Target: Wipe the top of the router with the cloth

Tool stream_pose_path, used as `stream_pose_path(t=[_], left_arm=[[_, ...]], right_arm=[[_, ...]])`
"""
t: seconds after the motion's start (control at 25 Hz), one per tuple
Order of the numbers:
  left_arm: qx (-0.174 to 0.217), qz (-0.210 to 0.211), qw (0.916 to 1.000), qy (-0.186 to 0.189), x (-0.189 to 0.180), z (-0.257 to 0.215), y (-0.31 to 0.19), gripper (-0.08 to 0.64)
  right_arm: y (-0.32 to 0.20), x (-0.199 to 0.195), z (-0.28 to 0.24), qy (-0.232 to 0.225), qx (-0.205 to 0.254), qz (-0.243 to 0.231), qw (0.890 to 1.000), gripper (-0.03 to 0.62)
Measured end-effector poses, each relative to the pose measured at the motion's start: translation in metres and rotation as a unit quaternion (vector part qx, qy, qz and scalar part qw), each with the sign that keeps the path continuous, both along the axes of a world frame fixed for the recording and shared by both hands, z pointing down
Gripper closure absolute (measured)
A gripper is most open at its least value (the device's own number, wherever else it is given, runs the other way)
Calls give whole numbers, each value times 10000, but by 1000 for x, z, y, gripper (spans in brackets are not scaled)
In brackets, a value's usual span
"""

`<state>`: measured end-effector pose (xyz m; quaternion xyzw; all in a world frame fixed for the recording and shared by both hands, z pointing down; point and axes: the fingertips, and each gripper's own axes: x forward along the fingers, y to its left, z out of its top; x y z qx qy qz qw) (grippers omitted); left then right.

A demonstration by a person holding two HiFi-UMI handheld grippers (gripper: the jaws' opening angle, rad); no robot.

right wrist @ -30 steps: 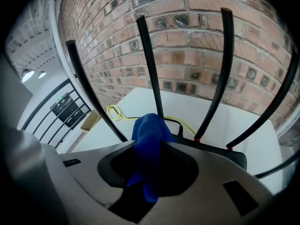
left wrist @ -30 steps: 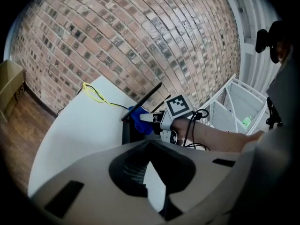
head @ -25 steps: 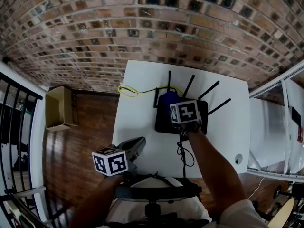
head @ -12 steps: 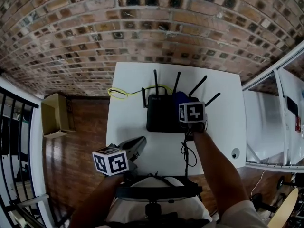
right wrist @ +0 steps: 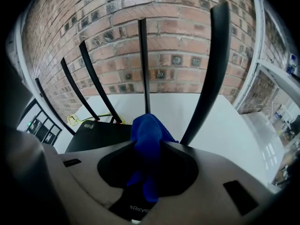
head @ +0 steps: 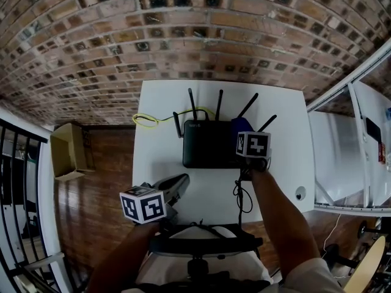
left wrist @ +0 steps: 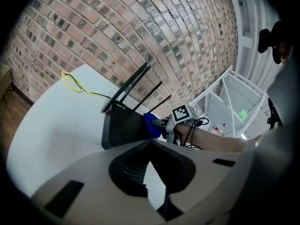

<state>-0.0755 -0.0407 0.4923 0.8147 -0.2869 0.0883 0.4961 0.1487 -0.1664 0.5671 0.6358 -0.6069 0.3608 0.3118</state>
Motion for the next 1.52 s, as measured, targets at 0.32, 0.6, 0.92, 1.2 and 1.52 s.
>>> stream_pose_path(t=[0.32, 0.6, 0.92, 1.2, 1.52], left_arm=[[22, -72, 10000, -8, -6, -2, 2, 537], [72, -200, 9998, -10, -14, -3, 2, 537], [40, -394, 9992, -38, -31, -1, 8, 537], [27, -545, 9985, -55, -45, 0, 14, 537], [40, -503, 9987, -44, -44, -1, 14, 537]], right_arm=[[4, -2, -14, 89, 113, -97, 9998, 460], [1, -63, -36, -285, 453, -765, 9956, 460], [11, -160, -30, -675, 342, -1683, 9828, 460], [23, -199, -7, -819, -75, -1949, 9774, 461], [19, -173, -2, -748, -82, -1617, 9840, 460]])
